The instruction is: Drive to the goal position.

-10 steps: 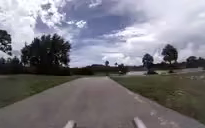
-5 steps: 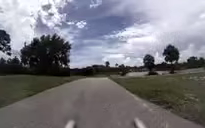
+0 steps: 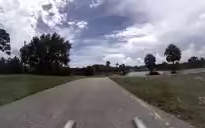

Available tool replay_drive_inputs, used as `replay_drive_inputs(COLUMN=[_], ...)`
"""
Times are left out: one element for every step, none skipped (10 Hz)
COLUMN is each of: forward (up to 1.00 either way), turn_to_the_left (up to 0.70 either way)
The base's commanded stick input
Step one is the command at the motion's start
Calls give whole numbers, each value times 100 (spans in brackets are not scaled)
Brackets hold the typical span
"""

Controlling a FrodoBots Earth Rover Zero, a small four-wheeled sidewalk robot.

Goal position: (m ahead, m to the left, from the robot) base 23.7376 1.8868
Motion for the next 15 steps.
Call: replay_drive_inputs(forward=[70, 70, 70, 70, 70, 70, 70, 70, 70, 70, 70, 70, 70, 70, 70], turn_to_the_left=[0, 0, 0, 0, 0, 0, 0, 0, 0, 0, 0, 0, 0, 0, 0])
